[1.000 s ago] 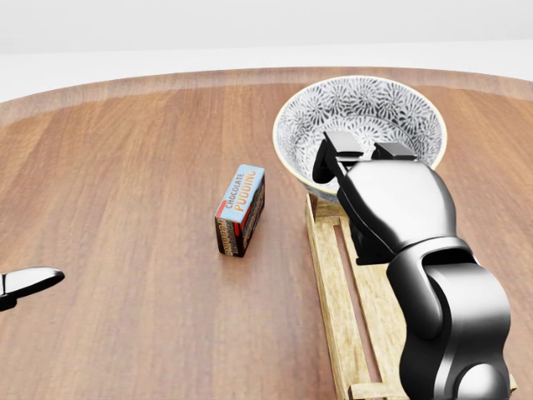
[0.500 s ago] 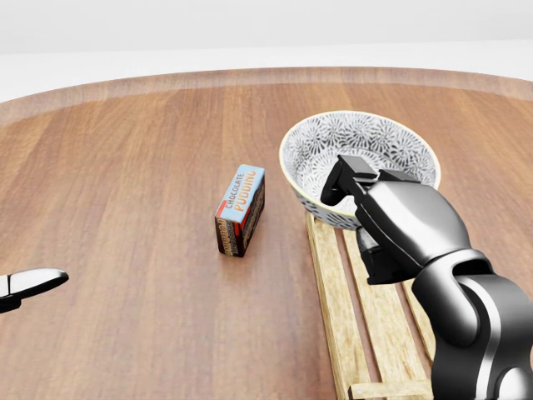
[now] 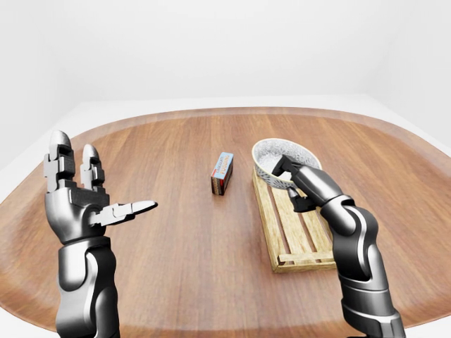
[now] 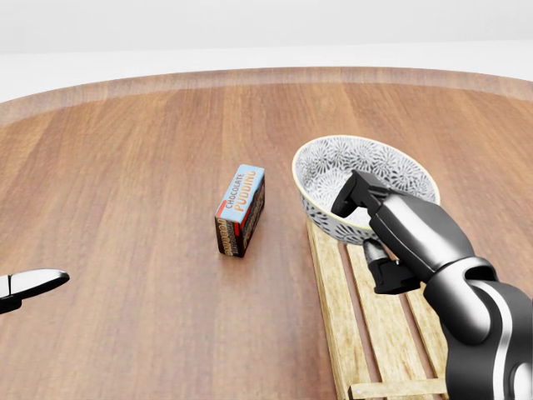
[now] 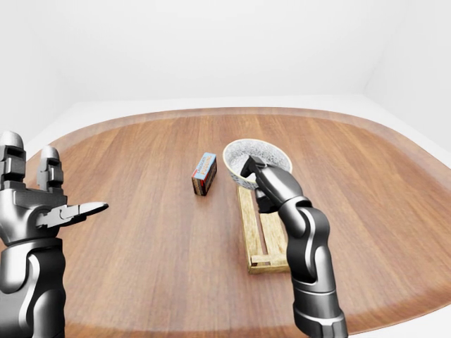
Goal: Pick up the bowl on the left and put it in the tray.
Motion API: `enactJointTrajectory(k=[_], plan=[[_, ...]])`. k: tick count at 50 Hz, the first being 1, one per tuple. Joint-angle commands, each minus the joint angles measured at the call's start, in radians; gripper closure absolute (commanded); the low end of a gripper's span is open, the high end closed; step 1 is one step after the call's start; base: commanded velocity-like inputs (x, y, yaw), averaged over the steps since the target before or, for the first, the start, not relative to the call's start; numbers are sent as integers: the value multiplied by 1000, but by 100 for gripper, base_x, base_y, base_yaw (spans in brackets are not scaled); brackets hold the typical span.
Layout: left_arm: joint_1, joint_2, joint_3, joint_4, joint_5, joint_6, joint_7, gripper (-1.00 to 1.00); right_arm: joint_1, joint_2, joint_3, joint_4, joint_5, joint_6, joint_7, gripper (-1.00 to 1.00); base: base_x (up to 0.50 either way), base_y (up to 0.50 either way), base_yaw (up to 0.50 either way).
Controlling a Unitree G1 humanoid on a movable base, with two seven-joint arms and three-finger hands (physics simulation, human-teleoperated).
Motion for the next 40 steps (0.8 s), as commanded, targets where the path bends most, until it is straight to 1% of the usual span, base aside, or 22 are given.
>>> enactJointTrajectory(k=[1, 11, 20, 28, 29, 35, 40], plan=[[3, -2, -3, -3, 3, 0, -1, -100, 2, -21, -21, 62, 28, 0, -82, 100, 0, 0, 0], [3, -3, -4, 2, 5, 0, -3, -100, 2, -38, -33, 108, 23, 0, -158, 100, 0, 0, 0], [4, -4, -5, 3, 7, 0, -5, -100, 0, -27, 4, 140, -42, 0, -179, 100, 0, 0, 0], [4, -4, -3, -2, 4, 0, -3, -100, -29, -12, 28, 241, -102, 0, -225, 100, 0, 0, 0], [4, -4, -3, -1, 4, 0, -3, -100, -32, -9, 27, 239, -102, 0, -219, 100, 0, 0, 0], [5, -4, -3, -3, 4, 0, -4, -100, -59, -21, 9, 300, -96, 0, -266, 100, 0, 0, 0], [2, -3, -3, 6, 4, 0, -4, -100, -59, -35, -11, 343, -58, 0, -313, 100, 0, 0, 0]])
